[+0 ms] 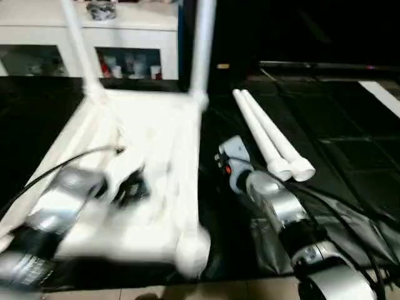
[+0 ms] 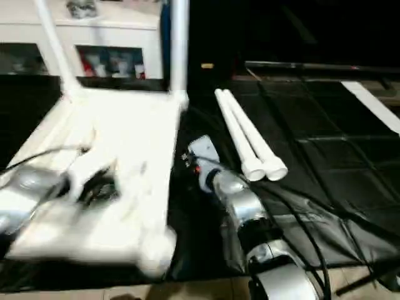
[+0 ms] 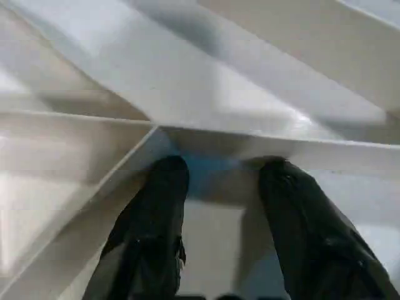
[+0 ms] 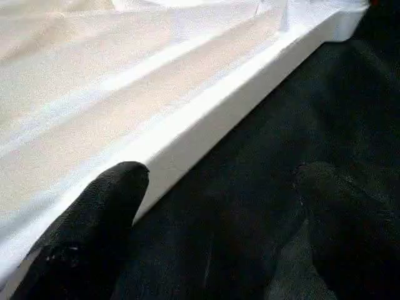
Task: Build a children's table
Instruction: Rotate table base
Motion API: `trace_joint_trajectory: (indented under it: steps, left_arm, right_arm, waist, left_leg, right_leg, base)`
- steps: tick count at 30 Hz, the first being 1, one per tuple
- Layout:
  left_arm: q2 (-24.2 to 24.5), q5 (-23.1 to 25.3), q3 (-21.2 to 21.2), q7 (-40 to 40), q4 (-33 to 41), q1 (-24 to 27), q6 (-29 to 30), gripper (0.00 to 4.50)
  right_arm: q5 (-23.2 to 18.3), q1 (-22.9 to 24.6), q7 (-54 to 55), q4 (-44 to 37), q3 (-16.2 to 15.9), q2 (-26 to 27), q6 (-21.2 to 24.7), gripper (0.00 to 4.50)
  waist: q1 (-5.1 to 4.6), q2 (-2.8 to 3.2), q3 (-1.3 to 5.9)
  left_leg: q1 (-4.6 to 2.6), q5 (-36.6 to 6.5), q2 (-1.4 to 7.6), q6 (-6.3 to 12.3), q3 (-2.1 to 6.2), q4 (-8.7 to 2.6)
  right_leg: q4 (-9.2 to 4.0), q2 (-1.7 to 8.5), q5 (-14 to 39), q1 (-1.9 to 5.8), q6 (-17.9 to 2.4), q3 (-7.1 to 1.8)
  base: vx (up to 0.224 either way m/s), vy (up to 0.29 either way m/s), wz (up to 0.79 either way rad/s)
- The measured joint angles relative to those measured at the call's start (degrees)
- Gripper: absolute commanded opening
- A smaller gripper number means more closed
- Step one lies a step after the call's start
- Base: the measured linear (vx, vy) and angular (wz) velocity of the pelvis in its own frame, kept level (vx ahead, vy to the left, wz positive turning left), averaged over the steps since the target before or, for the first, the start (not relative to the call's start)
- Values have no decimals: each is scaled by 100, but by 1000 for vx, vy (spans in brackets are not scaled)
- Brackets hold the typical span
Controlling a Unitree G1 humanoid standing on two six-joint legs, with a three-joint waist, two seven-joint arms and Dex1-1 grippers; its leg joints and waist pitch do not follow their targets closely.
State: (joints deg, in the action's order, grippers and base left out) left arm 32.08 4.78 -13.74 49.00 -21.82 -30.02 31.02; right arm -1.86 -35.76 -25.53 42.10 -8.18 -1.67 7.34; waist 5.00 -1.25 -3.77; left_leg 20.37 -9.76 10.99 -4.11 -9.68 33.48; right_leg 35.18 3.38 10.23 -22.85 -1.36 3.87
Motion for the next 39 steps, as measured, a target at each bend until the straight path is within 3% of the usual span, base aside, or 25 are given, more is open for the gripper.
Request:
trace_joint_trajectory:
  steps: [4,9,15,16,20,23,27,29,32,38,39]
  left_arm:
    - [-454,170,-6,-730,-996,-523,-536,220]
    - [-908,283,11,-1639,-2434,-1218,-1366,220]
    - [-996,371,228,-2119,-2910,-1423,-1756,220]
    - [-987,358,278,-2115,-2886,-1423,-1731,221]
    - [-697,113,578,-2022,-1833,-1059,-942,221]
    - [-385,-182,935,-1768,-525,-509,-408,237]
    - [-659,-846,1442,-1689,935,214,-81,254]
    - [-815,-1056,1524,-1690,1260,368,-59,274]
    - [-1455,-1527,2096,-2205,2112,811,-244,294]
    - [-2074,-1499,2291,-3026,2912,1492,-782,344]
    - [-2135,-1471,2320,-3143,2949,1609,-891,368]
  right_arm:
    - [-8,-117,167,-48,51,-2,-216,415]
    - [-56,-25,315,-667,371,-290,-228,415]
    - [-358,399,253,-1731,664,-498,199,415]
    - [-402,476,249,-1796,679,-511,229,432]
    - [-622,950,195,-2498,790,-503,274,450]
    - [-729,1237,329,-2977,942,-487,380,450]
    - [-1017,1621,383,-3578,996,-249,524,450]
    - [-1100,1731,385,-3719,989,-182,569,450]
    - [-1215,2119,575,-4178,1016,-30,683,450]
    - [-899,2363,1004,-4202,998,-100,771,450]
    - [-864,2401,1042,-4201,1009,-130,821,450]
  waist:
    - [5,1,0]
    - [41,4,-1]
    - [15,29,-4]
    - [5,33,-6]
    - [-7,48,-16]
    - [3,60,-22]
    - [31,60,-22]
    - [37,58,-23]
    - [13,54,-19]
    - [-18,38,-16]
    - [-14,24,-16]
  left_leg:
    - [7,0,0,0,1,3]
    - [37,1,0,2,-3,23]
    - [74,0,5,3,2,19]
    - [76,-2,5,5,0,17]
    - [84,-5,9,7,-3,7]
    - [74,-4,10,5,-7,4]
    - [67,-4,8,5,-7,8]
    - [67,-4,7,5,-7,11]
    - [60,-4,6,5,-6,13]
    - [65,-4,6,5,-4,6]
    - [67,-4,6,5,0,5]
  right_leg:
    - [-13,0,0,-1,0,1]
    - [-16,2,-43,-4,14,-8]
    - [-17,-4,-42,-36,-6,0]
    - [-22,-4,-39,-39,-8,0]
    - [-20,-4,-30,-54,-19,2]
    - [-16,-5,-23,-51,-19,1]
    - [-21,-1,-17,-32,-8,-1]
    - [-22,0,-2,-28,18,-1]
    - [-23,0,-2,-19,21,-3]
    - [-25,-2,2,-29,33,-1]
    - [-25,-4,2,-29,35,1]
  base:
    - [0,0,0]
    - [0,0,0]
    - [17,0,0]
    - [0,0,0]
    - [0,0,0]
    - [0,0,0]
    - [0,0,0]
    - [0,0,0]
    - [0,0,0]
    - [0,0,0]
    - [0,0,0]
